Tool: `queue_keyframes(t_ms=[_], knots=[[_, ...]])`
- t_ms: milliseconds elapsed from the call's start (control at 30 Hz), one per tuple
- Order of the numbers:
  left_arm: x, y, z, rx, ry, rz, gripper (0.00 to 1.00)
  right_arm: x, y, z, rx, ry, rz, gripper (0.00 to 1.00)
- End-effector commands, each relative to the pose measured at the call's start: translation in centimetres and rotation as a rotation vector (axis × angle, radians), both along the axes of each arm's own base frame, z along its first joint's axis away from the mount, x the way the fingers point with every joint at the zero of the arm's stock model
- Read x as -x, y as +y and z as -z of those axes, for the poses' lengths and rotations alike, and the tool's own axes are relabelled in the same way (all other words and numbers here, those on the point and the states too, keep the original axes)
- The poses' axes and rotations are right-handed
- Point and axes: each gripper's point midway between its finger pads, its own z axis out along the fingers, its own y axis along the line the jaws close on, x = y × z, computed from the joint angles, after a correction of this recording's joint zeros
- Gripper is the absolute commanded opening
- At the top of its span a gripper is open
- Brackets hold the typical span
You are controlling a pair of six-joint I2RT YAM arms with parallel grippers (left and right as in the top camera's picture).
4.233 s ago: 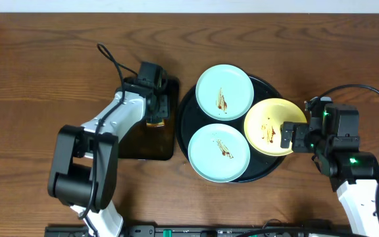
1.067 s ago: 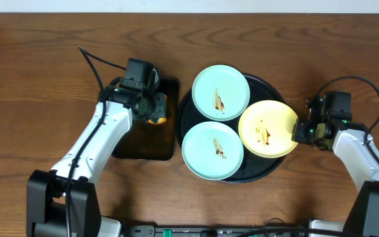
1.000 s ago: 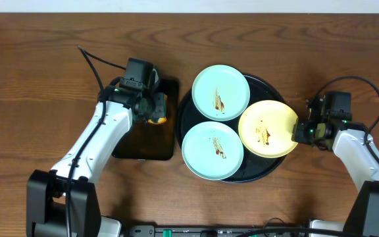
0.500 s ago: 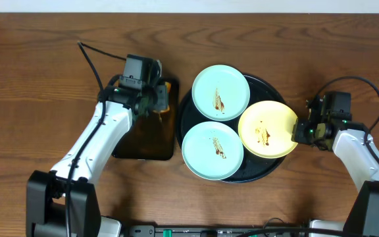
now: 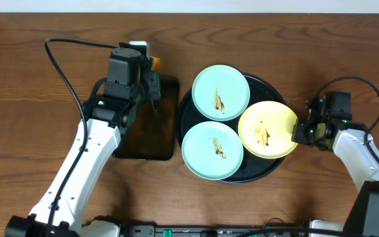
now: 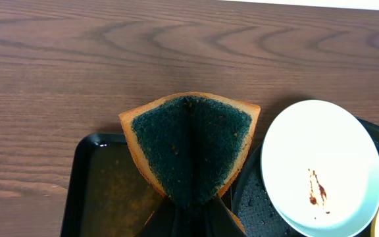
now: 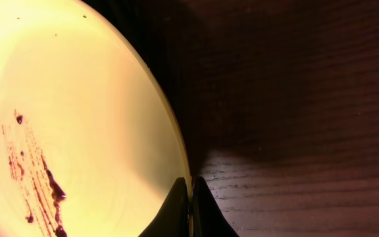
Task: Clean dirty plates on tray and stack at the side
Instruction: 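Lift the sponge with the left gripper from the black tray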
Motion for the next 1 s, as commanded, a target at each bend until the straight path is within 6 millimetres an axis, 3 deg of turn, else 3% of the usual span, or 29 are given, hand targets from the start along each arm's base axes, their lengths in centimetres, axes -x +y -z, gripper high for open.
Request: queue_keyframes(t_ms=[0,133,433,567,667,767,967], knots=[[-0.2,0.6,-1.0,-0.029,-0.026,-0.011,0.07,0.2,-0.3,0.2,0.016,0.015,0.005,0.01],[0.3,0.7,0.4,-0.040,0.029,-0.013,0.07,0.2,-0.3,0.2,0.016,0.015,0.005,0.01],[2.9,1.2,7.9,-0.062,0.314,-0.055,0.07,0.4,-0.3,0.3,0.015,0.025,0.005,0.01],[3.6,1.2,10.0,-0.063,0.398,-0.073,0.07,0.4,-0.3,0.3,0.015,0.026,0.005,0.01],[4.0,0.9,10.3,-0.043,0.420,-0.062,0.07,0.5,-0.3,0.3,0.014,0.030,0.005,0.01],[4.3,-0.8,10.0,0.035,0.436,-0.004,0.07,0.7,-0.3,0.3,0.013,0.036,0.005,0.01],[4.4,-2.7,7.6,0.107,0.455,0.048,0.08,0.8,-0.3,0.4,0.012,0.041,0.005,0.01]])
